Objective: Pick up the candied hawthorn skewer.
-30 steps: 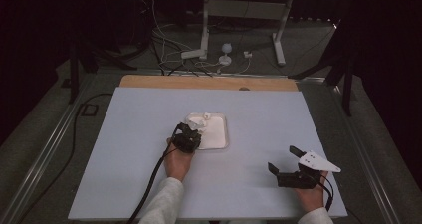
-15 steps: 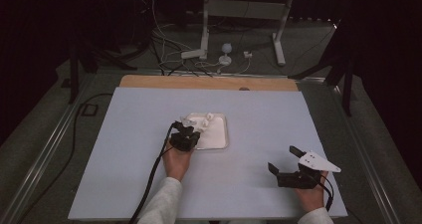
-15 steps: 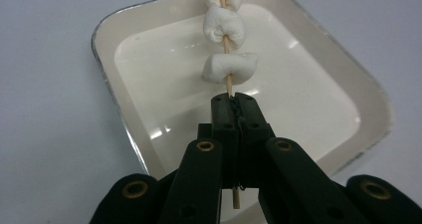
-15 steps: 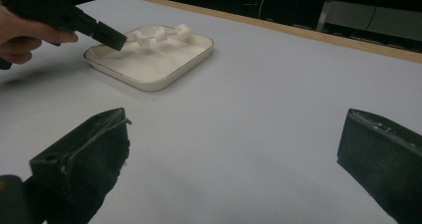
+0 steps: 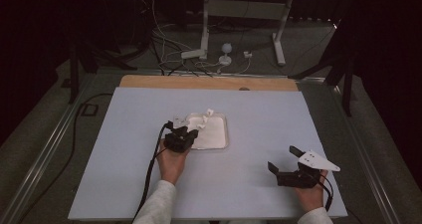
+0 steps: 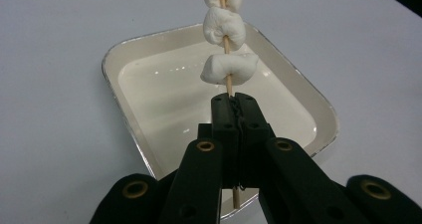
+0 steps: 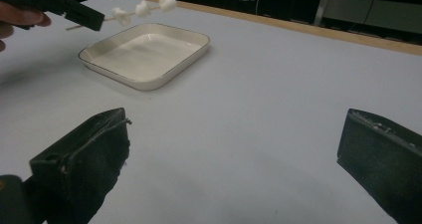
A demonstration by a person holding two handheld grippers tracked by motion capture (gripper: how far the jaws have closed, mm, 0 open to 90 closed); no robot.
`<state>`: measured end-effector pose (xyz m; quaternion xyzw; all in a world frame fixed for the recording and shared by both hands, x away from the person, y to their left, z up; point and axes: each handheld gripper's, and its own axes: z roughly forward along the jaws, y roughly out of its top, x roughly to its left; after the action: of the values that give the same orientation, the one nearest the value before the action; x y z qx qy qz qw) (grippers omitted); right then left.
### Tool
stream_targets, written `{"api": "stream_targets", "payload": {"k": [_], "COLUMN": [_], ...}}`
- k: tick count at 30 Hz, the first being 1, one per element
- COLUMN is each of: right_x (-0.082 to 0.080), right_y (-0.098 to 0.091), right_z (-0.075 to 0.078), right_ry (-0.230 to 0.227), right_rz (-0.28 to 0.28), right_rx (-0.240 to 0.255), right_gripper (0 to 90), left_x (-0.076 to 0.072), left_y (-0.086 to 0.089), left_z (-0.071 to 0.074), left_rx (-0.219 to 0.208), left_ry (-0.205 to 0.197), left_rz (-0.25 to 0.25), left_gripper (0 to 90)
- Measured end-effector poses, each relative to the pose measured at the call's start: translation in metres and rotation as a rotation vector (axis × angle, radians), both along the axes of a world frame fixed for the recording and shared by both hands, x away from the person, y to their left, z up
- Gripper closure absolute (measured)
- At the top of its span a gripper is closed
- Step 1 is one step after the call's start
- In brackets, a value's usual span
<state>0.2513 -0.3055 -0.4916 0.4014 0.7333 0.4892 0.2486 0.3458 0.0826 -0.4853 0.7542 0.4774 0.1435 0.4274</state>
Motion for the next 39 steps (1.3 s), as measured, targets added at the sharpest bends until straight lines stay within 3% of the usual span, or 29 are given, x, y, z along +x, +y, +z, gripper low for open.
{"api": "stream_targets", "payload": {"k": [7,15,19,23,39], "right_x": [0.001,0.009,0.019,0.032,0.075], "right_y": [0.000,0.008,0.014,0.021,0.059], "right_z": [0.009,0.032,0.041,0.050,0.077], "right_ry": [0.012,-0.005,0.004,0.008,0.020], "right_rz": [-0.006,0.020,0.045,0.105,0.172], "right_rx": [0.043,0.045,0.069,0.090,0.118], "right_gripper": [0.0,0.0,0.0,0.0,0.0], "left_x": [-0.010,-0.020,-0.025,-0.033,-0.047], "left_y": [0.008,0.018,0.022,0.028,0.037], "left_z": [0.012,0.021,0.023,0.025,0.025], "left_rx": [-0.006,-0.035,-0.044,-0.056,-0.072], "left_ry": [-0.047,-0.091,-0.112,-0.132,-0.193], "left_rz": [-0.020,-0.031,-0.043,-0.046,-0.107], "left_gripper": [90.0,90.0,90.0,90.0,90.0]}}
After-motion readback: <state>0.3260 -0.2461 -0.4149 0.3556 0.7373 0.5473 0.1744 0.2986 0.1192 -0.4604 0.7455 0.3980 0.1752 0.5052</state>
